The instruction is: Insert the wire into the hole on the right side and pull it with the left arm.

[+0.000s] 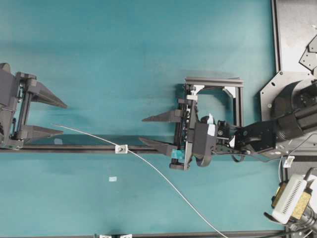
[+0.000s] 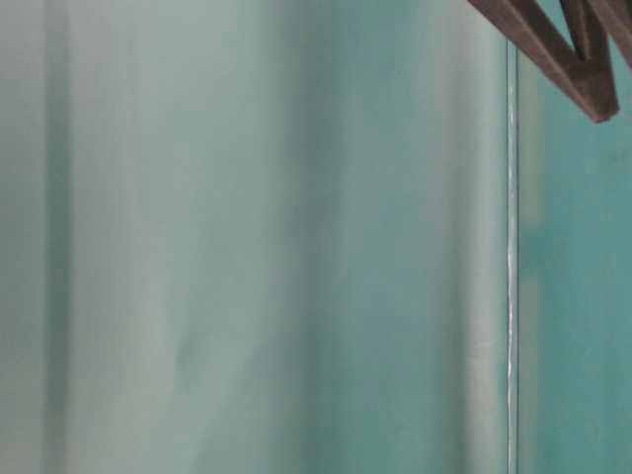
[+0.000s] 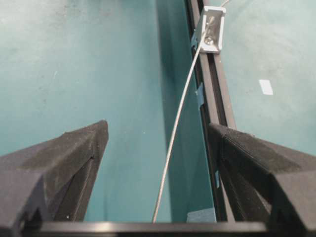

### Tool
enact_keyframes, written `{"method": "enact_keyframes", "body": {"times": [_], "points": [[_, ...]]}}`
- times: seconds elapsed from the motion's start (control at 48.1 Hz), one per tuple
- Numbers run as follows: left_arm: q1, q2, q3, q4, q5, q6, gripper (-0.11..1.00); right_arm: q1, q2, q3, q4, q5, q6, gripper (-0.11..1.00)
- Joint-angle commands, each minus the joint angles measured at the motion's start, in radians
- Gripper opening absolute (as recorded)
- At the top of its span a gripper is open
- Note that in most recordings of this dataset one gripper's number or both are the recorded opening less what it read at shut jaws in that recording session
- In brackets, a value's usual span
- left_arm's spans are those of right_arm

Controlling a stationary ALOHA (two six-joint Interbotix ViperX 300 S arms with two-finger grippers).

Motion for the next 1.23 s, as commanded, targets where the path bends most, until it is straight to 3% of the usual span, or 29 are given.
{"method": "enact_keyframes", "body": {"times": [0.0,0.229,0.519,0.872,1.205], "points": [[0.003,-0.014,-0.015,0.003,-0.005,0.008,0.85,-0.003,-0.025,-0.006,0.0,0.0,0.0,0.64],[0.005,-0.015,-0.015,0.003,-0.005,0.009,0.85,-0.003,-0.025,-0.005,0.003,0.0,0.008,0.64],[0.012,-0.015,-0.015,0.003,-0.005,0.009,0.85,-0.003,-0.026,-0.009,0.064,0.0,0.015,0.64],[0.017,-0.014,-0.015,0.003,-0.005,0.009,0.85,-0.003,-0.025,-0.012,0.066,0.009,0.086,0.64],[0.017,-0.015,-0.015,0.003,-0.005,0.009,0.84,-0.003,-0.026,-0.014,0.066,0.009,0.089,0.64]]}}
